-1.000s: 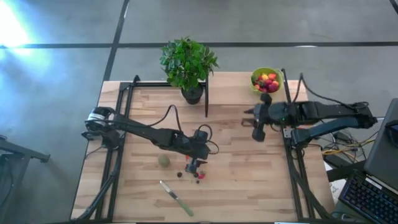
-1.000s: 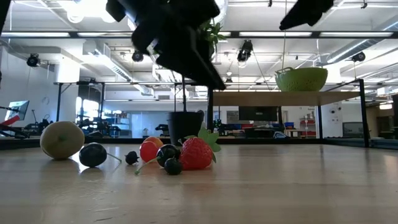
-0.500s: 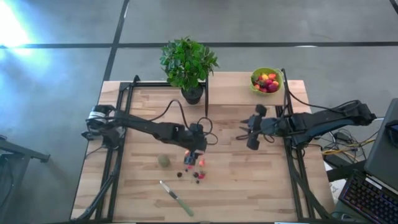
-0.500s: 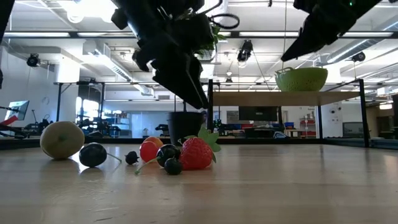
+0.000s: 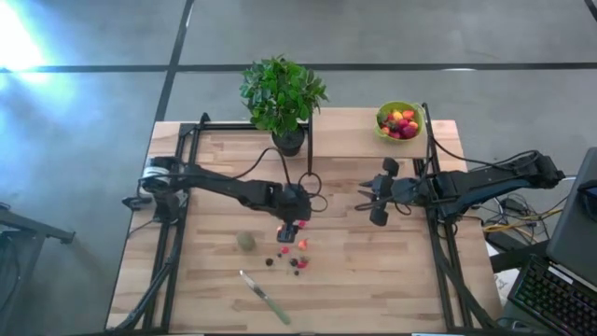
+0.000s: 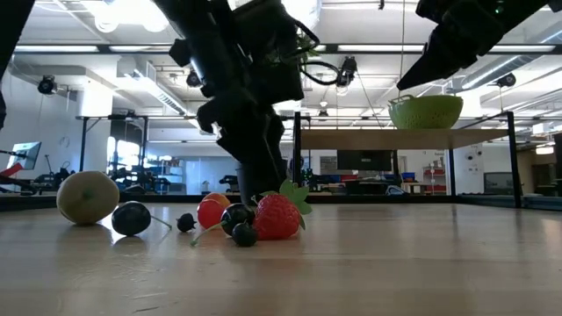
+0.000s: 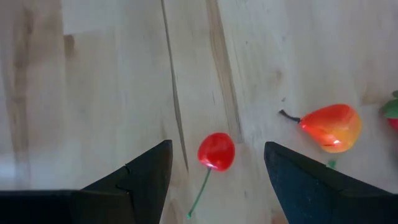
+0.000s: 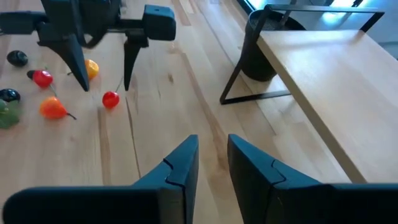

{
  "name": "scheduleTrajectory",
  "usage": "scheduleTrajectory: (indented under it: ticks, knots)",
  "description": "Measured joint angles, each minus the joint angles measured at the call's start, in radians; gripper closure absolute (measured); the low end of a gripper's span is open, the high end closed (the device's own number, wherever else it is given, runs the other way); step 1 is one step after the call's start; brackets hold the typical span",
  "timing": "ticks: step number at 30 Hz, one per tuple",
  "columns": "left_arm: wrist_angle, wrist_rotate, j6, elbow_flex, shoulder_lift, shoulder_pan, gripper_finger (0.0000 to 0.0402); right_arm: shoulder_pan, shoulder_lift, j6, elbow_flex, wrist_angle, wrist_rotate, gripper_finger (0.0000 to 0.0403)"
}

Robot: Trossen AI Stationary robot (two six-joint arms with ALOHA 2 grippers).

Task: Pick & Place Fruit
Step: Put the red cherry into the green strainer bowl on the shelf

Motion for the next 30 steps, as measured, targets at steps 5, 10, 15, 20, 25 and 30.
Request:
scheduleTrajectory:
  ticks: [5, 10, 15, 20, 25, 30]
  knots:
    - [-0.002, 0.000, -0.012, 0.000, 0.032, 0.000, 0.0142, 0.000, 0.000, 0.000, -0.004, 0.004, 0.000, 0.0328]
    - [0.013, 0.000, -0.014, 0.000, 0.070, 0.003, 0.0142, 0.000, 0.000, 0.000, -0.004, 0.007, 0.000, 0.0323]
    - [0.048, 0.003, -0.015, 0.000, 0.103, 0.005, 0.0142, 0.000, 0.000, 0.000, -0.004, 0.010, -0.001, 0.0307]
    - [0.052, 0.006, -0.029, 0.003, 0.118, 0.005, 0.0148, 0.000, 0.000, 0.001, -0.005, 0.012, -0.001, 0.0293]
    - [0.051, 0.005, -0.052, 0.002, 0.116, 0.004, 0.0188, 0.000, 0.000, 0.014, -0.009, 0.016, -0.001, 0.0284]
    - [0.053, 0.003, -0.077, 0.002, 0.116, 0.004, 0.0242, 0.000, 0.000, 0.029, -0.018, 0.022, -0.001, 0.0276]
